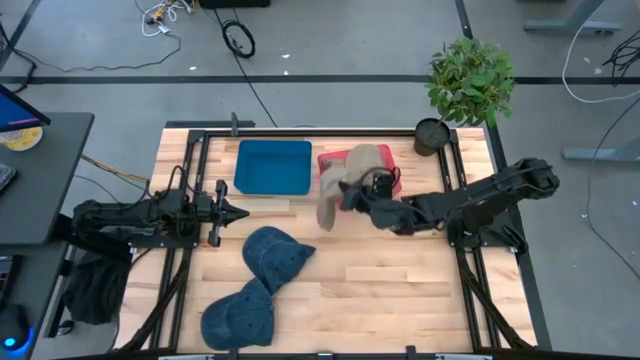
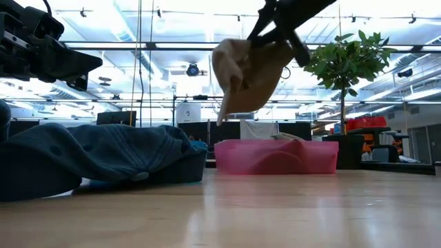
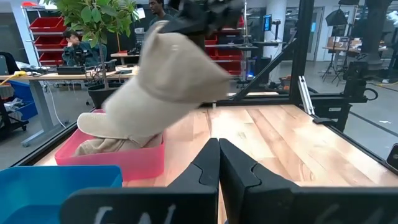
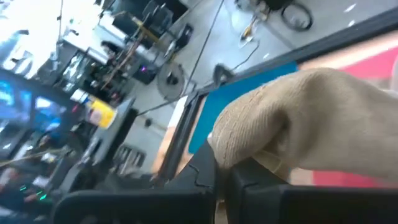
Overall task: Pick & Place hat
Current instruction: Put the brown cap into the pink bin
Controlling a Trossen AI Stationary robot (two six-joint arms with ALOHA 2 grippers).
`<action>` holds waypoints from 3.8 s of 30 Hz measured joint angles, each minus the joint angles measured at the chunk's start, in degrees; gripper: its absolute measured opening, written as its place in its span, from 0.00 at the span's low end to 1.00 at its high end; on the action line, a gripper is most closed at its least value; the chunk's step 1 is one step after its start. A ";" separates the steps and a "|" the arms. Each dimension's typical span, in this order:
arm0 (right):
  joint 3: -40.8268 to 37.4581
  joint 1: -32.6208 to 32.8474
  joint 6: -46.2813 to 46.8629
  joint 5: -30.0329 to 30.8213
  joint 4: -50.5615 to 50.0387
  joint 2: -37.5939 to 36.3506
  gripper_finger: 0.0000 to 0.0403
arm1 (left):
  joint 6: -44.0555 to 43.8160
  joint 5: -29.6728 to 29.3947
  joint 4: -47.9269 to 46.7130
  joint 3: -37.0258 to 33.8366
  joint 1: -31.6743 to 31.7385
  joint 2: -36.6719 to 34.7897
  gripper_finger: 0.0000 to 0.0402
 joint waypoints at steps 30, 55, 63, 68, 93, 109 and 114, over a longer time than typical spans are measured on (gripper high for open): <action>0.07 -19.13 0.06 -16.85 -13.67 5.64 0.02 | 0.00 0.00 0.04 0.02 0.00 0.00 0.01; 0.00 -21.83 -17.46 -30.27 -21.26 4.49 0.03 | 0.00 -0.01 0.02 0.00 0.00 0.00 0.01; 0.02 -27.52 -25.81 -39.87 -12.18 4.49 0.02 | -0.01 0.00 0.02 0.02 0.00 0.00 0.01; -0.07 -29.65 -29.15 -43.60 -19.22 4.47 0.02 | 0.00 -0.02 0.02 0.00 0.02 0.00 0.01; 0.00 -49.68 -47.98 -89.77 -21.86 -6.80 0.02 | 0.00 -0.01 0.00 0.00 0.00 -0.01 0.01; 0.00 -53.98 -43.09 -105.08 -9.22 2.88 0.02 | -0.01 -0.02 0.00 0.02 0.00 0.00 0.01; 0.00 -54.58 -42.91 -102.01 -11.32 5.30 0.02 | 0.00 -0.02 0.00 0.01 0.00 0.00 0.01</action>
